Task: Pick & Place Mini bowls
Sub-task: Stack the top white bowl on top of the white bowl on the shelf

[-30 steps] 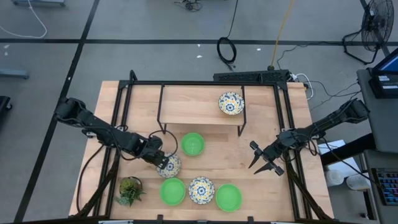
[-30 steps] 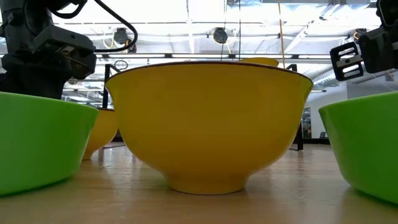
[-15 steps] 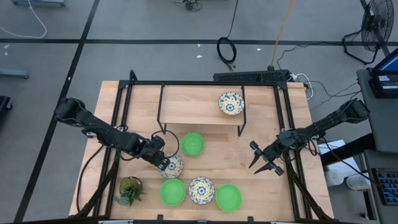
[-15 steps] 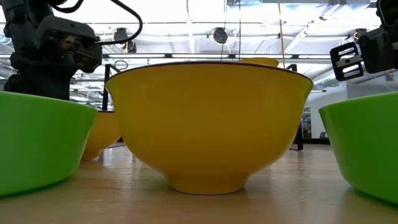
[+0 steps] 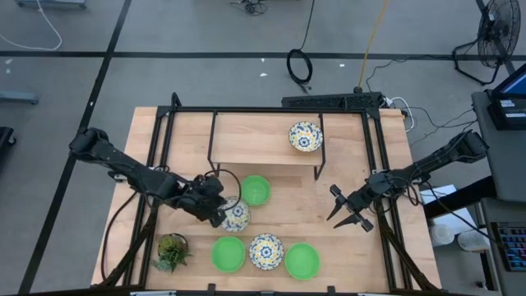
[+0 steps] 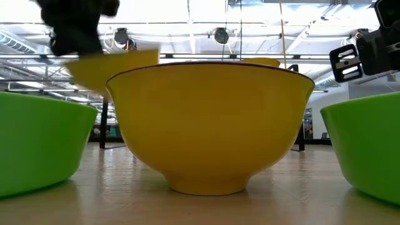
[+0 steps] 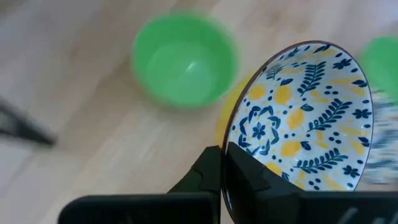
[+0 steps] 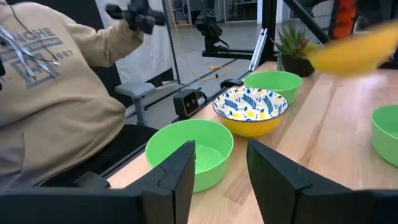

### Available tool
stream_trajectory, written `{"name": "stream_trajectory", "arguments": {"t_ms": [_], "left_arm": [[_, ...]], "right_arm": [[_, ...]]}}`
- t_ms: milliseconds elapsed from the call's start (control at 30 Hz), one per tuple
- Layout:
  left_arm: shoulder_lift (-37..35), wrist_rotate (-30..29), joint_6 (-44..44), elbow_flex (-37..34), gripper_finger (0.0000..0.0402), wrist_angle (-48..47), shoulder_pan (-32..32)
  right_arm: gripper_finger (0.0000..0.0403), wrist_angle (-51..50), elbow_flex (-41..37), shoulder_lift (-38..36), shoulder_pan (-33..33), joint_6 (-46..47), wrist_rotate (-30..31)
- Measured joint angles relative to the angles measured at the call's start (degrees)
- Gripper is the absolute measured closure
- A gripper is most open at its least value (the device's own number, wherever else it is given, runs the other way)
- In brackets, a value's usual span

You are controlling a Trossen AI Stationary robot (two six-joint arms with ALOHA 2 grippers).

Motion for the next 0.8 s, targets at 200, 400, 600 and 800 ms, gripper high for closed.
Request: {"name": "stream_trajectory", "arguments": {"t_ms": [200,400,600,800], "left_arm": [[0.0,-4.6,22.0,3.6,0.0394,12.2,-2.7],[1.7,-3.6,53.3,3.8,0.0394,32.7,-4.6],[6.9,-9.1,76.1,3.7,0.0394,52.4,-4.0],[13.0,-26.5,92.8,3.7,0.0394,69.9,1.9]], "right_arm": [[0.0271,0.0,0.0,0.0,0.0,0.0,0.0],[0.0271,0.0,0.0,0.0,0.0,0.0,0.0],[0.0271,0.8,0.0,0.0,0.0,0.0,0.0],[0.0271,6.5,0.0,0.0,0.0,1.7,9.7]]}}
